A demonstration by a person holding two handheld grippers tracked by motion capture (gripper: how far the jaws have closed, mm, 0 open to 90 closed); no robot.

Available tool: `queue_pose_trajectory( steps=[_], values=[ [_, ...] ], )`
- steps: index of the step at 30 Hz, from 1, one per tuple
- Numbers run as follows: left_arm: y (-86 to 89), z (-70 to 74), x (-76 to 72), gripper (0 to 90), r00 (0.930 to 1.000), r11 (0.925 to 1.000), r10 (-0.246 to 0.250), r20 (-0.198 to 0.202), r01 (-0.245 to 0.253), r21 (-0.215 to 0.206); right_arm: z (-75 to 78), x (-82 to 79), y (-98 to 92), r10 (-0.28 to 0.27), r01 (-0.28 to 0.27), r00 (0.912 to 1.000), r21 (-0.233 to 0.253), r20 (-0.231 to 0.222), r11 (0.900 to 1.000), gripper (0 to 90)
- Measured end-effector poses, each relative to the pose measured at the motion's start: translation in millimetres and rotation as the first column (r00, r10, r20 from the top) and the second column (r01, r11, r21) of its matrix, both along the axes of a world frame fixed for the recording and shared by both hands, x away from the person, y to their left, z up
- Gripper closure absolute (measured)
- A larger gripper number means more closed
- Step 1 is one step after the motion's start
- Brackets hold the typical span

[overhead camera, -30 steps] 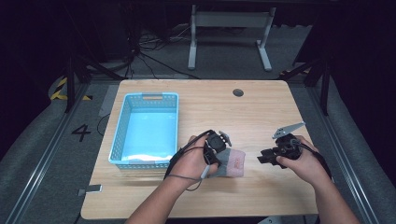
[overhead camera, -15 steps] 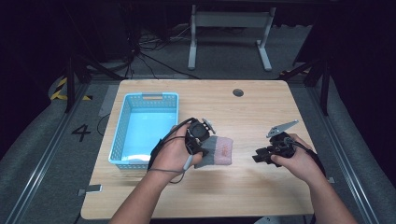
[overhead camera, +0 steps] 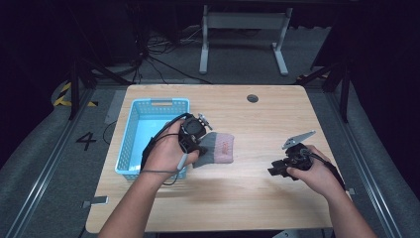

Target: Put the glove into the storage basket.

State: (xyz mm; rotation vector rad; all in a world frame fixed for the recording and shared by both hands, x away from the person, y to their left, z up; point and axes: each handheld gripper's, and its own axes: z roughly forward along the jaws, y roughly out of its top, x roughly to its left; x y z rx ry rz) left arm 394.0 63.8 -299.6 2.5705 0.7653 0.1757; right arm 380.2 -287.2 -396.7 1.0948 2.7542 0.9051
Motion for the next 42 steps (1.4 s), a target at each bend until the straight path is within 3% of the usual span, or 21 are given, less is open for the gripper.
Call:
queue_pose_trajectory(
  steps=[8,14,24,35,42],
  values=[
    [14.9,5.2,6.0,69.4,0.9997,0.9997,0.022,0.009,-0.022,-0.013,0.1,-2.6,1.6,-0.006,0.006,1.0000,0.001,-0.002,1.000,62.4],
    [29.0,10.5,9.9,69.3,0.9994,0.9997,0.024,0.023,-0.024,0.003,-1.9,-4.7,-2.4,-0.018,0.018,0.9998,-0.002,-0.004,1.000,62.3],
    [63.4,12.0,17.1,69.2,0.9941,0.9944,0.103,0.033,-0.102,-0.025,-3.5,-6.2,-4.1,-0.026,0.026,0.9996,-0.005,-0.010,1.000,61.9],
    [100.1,5.3,20.6,69.2,0.9845,0.9850,0.173,0.030,-0.172,-0.009,-4.5,0.4,5.0,0.002,-0.002,1.0000,-0.009,-0.006,1.000,61.7],
    [116.2,-6.0,31.6,69.1,0.9782,0.9782,0.208,0.000,-0.208,-0.001,-4.6,3.2,11.2,0.018,-0.018,0.9998,-0.012,-0.005,1.000,61.5]
  ],
)
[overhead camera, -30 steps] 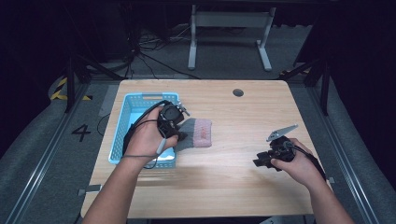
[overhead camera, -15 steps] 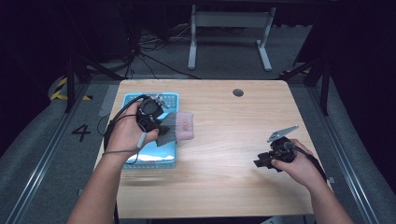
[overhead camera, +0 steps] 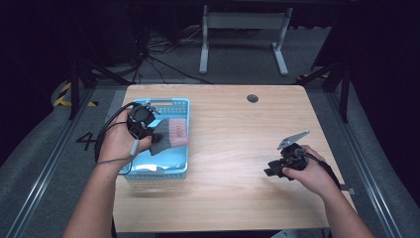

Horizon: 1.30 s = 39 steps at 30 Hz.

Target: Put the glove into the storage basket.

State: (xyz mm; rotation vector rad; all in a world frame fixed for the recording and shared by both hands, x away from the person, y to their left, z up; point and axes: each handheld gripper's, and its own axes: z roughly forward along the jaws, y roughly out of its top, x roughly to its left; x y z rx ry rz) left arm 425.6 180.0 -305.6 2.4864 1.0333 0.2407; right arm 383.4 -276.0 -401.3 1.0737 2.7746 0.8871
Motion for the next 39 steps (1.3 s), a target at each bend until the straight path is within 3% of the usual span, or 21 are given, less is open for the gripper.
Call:
queue_pose_trajectory(
  steps=[8,17,23,36,39],
  values=[
    [9.8,-23.3,18.5,69.2,0.9986,1.0000,0.005,-0.053,-0.005,-0.005,-1.3,-1.8,-3.7,-0.011,0.011,0.9999,0.000,-0.007,1.000,61.2],
    [13.7,-50.6,36.8,69.1,0.9917,0.9991,-0.009,-0.129,0.014,0.039,-2.7,-3.3,-2.1,-0.012,0.012,0.9999,-0.004,-0.006,1.000,60.3],
    [10.8,-68.7,49.9,69.0,0.9852,0.9950,-0.018,-0.170,0.034,0.094,-3.3,-5.0,-5.5,-0.026,0.026,0.9996,-0.004,-0.008,1.000,60.0],
    [1.1,-91.8,63.6,67.9,0.9805,0.9863,-0.071,-0.183,0.096,0.134,-5.8,-5.4,-7.0,-0.028,0.028,0.9996,-0.005,-0.005,1.000,58.7],
    [-0.6,-94.5,65.3,66.6,0.9817,0.9797,-0.080,-0.172,0.110,0.168,-4.2,-7.2,-6.2,-0.024,0.024,0.9996,0.002,0.017,1.000,59.3]
  ],
)
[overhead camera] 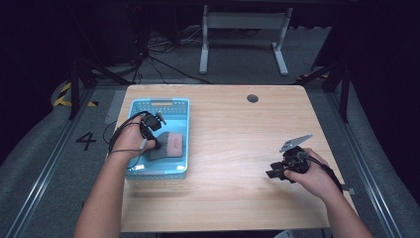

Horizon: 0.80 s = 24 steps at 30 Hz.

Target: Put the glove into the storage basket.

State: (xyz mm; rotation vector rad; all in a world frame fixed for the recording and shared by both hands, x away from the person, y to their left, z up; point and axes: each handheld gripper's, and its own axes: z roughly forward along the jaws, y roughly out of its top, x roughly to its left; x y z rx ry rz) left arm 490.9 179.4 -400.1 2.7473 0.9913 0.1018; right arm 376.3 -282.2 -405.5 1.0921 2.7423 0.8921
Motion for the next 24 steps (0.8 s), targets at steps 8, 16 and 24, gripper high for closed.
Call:
queue_pose_trajectory(
  steps=[8,16,24],
  values=[
    [-4.1,0.0,-1.4,47.8,0.9932,0.9989,-0.039,0.110,0.036,0.031,2.9,-3.0,0.0,0.017,-0.017,0.9996,0.013,0.024,1.000,57.5],
    [-3.0,23.0,-20.3,41.4,0.9818,0.9989,0.016,0.189,-0.007,-0.047,3.6,-0.5,1.8,0.026,-0.027,0.9992,0.013,0.029,1.000,56.8],
    [-13.5,54.0,-60.2,41.6,0.9717,0.9881,0.020,0.235,0.017,-0.153,6.7,6.2,5.2,0.040,-0.041,0.9984,0.019,0.039,0.999,56.6]
  ],
)
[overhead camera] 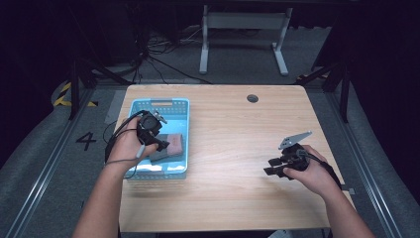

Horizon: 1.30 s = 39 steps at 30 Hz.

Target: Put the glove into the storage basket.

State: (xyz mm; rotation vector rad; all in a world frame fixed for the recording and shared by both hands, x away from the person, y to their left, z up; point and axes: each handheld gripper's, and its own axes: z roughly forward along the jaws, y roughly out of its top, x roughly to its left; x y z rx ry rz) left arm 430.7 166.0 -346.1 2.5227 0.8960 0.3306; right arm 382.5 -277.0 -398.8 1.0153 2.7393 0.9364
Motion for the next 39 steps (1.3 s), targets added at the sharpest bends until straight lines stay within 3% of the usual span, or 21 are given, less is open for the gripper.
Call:
queue_pose_trajectory(
  steps=[8,12,14,19,22,26,28,32,35,37,39],
  values=[
    [-16.5,16.9,-42.5,39.2,0.9992,0.9989,-0.001,0.039,0.003,-0.046,-1.7,1.9,5.4,0.016,-0.016,0.9999,-0.006,-0.003,1.000,55.8],
    [-23.7,17.4,-61.0,39.4,0.9994,0.9925,-0.019,0.028,0.022,-0.120,-2.1,2.1,3.8,0.014,-0.014,0.9999,-0.006,-0.006,1.000,55.4],
    [-26.9,16.9,-67.7,39.3,0.9989,0.9904,-0.030,0.037,0.035,-0.134,-3.1,2.7,2.5,0.009,-0.009,0.9999,-0.006,-0.007,1.000,55.4],
    [-38.9,10.9,-85.0,38.4,0.9921,0.9793,-0.112,0.056,0.120,-0.163,-6.6,4.0,-0.9,0.003,-0.003,0.9999,-0.009,-0.012,1.000,54.4],
    [-47.1,5.7,-93.3,38.4,0.9855,0.9701,-0.160,0.055,0.168,-0.175,-8.4,4.4,-2.5,0.002,-0.002,0.9999,-0.006,-0.015,1.000,53.9],
    [-57.9,-5.5,-100.9,36.8,0.9730,0.9516,-0.225,0.052,0.231,-0.203,-10.6,5.1,-4.3,-0.001,0.001,0.9998,-0.004,-0.019,1.000,53.5],
    [-62.8,-13.0,-102.0,34.7,0.9674,0.9486,-0.252,0.027,0.252,-0.191,-11.2,5.4,-5.0,-0.004,0.004,0.9998,-0.004,-0.021,1.000,53.4],
    [-71.8,-27.9,-103.8,32.2,0.9644,0.9526,-0.264,-0.012,0.259,-0.160,-13.2,6.1,-6.7,-0.006,0.006,0.9998,-0.004,-0.020,1.000,52.5],
    [-82.0,-42.2,-106.2,32.2,0.9506,0.9404,-0.308,-0.038,0.298,-0.163,-15.1,6.6,-8.5,-0.011,0.011,0.9997,-0.010,-0.021,1.000,52.4],
    [-89.3,-52.9,-108.0,32.0,0.9361,0.9266,-0.347,-0.060,0.332,-0.177,-15.5,6.5,-10.1,-0.017,0.017,0.9997,-0.012,-0.018,1.000,52.2],
    [-93.9,-60.6,-108.6,31.5,0.9296,0.9212,-0.363,-0.064,0.348,-0.174,-15.1,6.4,-11.9,-0.020,0.020,0.9997,-0.010,-0.015,1.000,52.2]
  ],
)
